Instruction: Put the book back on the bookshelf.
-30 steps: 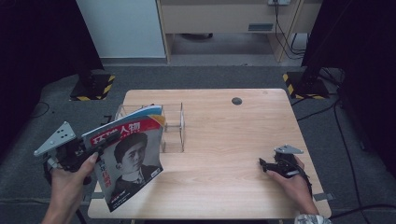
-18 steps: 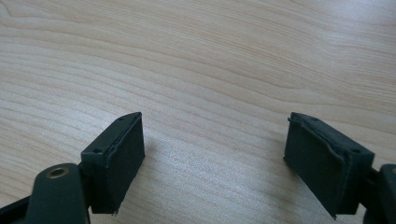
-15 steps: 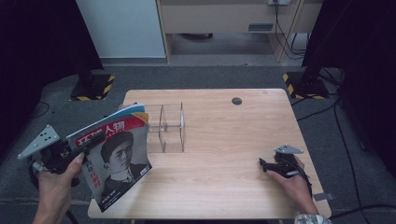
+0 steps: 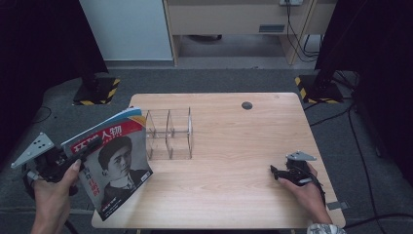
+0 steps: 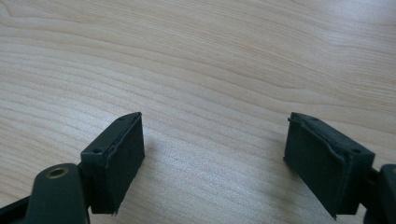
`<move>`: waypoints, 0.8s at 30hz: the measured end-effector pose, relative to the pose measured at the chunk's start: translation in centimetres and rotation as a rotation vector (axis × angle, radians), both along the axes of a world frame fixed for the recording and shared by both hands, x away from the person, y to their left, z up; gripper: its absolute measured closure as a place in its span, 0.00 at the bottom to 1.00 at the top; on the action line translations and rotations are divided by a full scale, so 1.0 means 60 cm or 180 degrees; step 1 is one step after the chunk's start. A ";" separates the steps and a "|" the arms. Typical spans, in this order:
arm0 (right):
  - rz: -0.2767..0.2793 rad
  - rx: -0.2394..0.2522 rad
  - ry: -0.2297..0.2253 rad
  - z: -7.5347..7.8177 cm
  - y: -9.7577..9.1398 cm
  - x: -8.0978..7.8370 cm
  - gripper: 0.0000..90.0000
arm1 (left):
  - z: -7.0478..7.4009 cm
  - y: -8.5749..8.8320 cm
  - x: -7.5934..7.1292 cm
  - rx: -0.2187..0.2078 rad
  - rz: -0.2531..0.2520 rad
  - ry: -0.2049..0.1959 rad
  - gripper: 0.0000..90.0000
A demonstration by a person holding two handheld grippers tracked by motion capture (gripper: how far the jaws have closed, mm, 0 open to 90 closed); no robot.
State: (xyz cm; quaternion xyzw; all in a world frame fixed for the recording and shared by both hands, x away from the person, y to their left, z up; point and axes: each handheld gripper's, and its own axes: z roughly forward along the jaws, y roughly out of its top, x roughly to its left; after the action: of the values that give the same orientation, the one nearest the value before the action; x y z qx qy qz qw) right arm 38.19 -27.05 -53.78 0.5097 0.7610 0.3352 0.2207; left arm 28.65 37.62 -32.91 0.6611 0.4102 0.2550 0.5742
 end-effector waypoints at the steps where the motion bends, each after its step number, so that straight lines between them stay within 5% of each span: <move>1: 0.0000 0.0000 0.0000 0.000 0.000 0.000 0.22 | 0.000 0.002 0.000 0.0005 0.0012 -0.0001 0.97; 24: 0.0000 -0.0001 0.0000 0.000 0.000 0.000 0.22 | 0.002 0.039 -0.013 -0.0113 0.0198 -0.0007 0.97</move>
State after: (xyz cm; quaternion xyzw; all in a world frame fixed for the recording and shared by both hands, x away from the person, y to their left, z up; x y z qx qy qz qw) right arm 38.19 -27.05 -53.78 0.5096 0.7610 0.3352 0.2208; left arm 27.89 39.96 -32.79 0.6374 0.4344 0.2662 0.5781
